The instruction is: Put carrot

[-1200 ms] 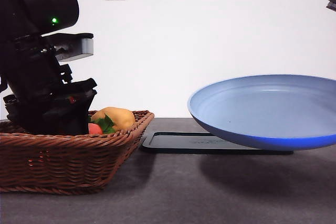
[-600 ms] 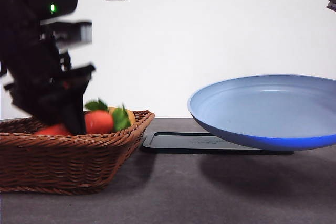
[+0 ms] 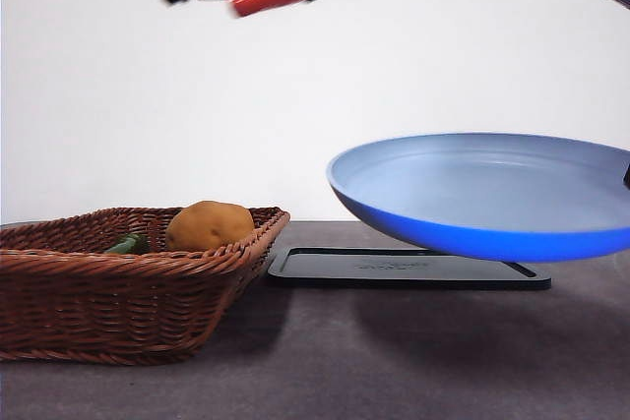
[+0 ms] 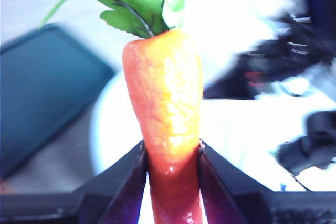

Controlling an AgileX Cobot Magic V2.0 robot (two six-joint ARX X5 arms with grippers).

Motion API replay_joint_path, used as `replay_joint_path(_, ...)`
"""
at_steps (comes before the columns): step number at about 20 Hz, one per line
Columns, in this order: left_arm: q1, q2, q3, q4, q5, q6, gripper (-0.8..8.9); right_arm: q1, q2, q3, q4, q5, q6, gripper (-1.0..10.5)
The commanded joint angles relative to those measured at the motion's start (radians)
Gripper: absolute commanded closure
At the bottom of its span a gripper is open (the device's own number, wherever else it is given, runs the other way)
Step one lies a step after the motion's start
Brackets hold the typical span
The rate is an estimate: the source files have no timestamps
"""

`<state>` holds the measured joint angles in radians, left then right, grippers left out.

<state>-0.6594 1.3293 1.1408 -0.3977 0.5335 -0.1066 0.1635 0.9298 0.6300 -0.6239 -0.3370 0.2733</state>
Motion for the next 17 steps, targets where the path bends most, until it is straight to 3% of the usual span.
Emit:
replay_joint_path(1,-0.090,0.031,0.012,0.017,-0.109,-0.013,7.18,0.022,0.011,0.013,0.013,-0.005,0.024,9.4)
replay_joint_path(5,-0.203,0.116,0.012,0.017,-0.225,-0.013,7.18,0.056,0.013,0.013,0.013,-0.004,0.026,9.4)
replay_joint_path(12,-0.260,0.299,0.012,0.019,-0.245,-0.013,7.02,0.069,0.013,0.013,0.010,-0.003,0.033,9.4)
replay_joint_path(15,-0.265,0.306,0.012,0.031,-0.249,-0.013,5.92,0.069,0.013,0.013,0.008,-0.003,0.033,9.4)
replay_joint_path(17,-0.264,0.306,0.012,0.035,-0.248,-0.014,5.78,0.069,0.013,0.013,0.008,-0.003,0.033,9.4)
